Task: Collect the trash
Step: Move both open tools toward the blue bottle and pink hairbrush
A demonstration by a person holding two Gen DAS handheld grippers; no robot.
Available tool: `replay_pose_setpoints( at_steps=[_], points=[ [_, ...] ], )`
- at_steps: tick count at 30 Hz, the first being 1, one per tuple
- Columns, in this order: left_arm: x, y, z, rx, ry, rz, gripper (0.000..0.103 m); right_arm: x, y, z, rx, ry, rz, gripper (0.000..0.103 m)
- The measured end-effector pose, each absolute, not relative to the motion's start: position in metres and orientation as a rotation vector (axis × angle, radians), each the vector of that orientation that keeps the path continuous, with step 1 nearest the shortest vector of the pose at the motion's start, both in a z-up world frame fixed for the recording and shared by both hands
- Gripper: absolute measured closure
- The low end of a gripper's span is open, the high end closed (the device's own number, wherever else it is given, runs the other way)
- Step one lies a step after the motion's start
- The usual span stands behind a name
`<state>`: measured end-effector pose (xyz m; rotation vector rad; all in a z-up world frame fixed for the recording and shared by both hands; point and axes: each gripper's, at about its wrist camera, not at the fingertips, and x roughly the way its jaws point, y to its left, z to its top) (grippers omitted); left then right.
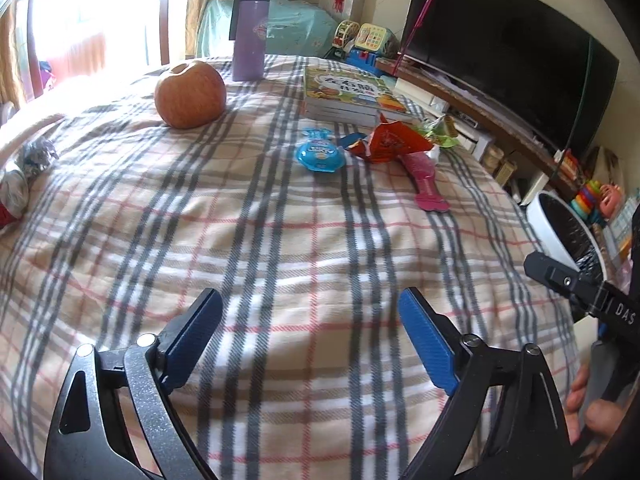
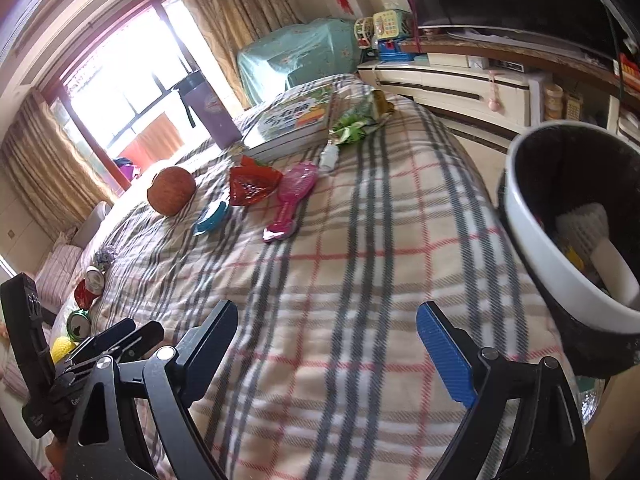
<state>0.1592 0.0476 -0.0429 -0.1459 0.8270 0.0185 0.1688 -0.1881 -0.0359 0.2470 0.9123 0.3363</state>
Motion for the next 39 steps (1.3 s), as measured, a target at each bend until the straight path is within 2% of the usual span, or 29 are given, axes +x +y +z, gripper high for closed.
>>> replay_pose_setpoints(
  at_steps=[4, 26, 30, 33, 36, 39],
  points=[
    [0.164, 0.048, -0.043, -0.119, 0.829, 0.016, 0.005, 0.175, -0.173, -0.036, 0.222, 0.906, 0.358, 0.011],
    [0.227, 0.073, -0.033, -0.095, 0.803, 0.014, 0.005, 0.236, -0.136, -0.049, 0.15, 0.931, 0.37, 0.012],
    [0.246, 0.074, -0.033, -0.094, 0.81, 0.006, 0.005, 0.254, -0.126, -0.053, 0.088, 0.94, 0.347, 0.024],
    [0.262, 0.073, -0.035, -0.095, 0.811, -0.011, 0.005, 0.265, -0.122, -0.056, 0.057, 0.945, 0.342, 0.028],
    [0.279, 0.071, -0.037, -0.09, 0.814, -0.017, 0.005, 0.274, -0.12, -0.06, 0.029, 0.964, 0.329, 0.04],
    [0.294, 0.069, -0.041, -0.082, 0.829, -0.025, 0.005, 0.278, -0.118, -0.062, 0.009, 0.968, 0.334, 0.041]
  ],
)
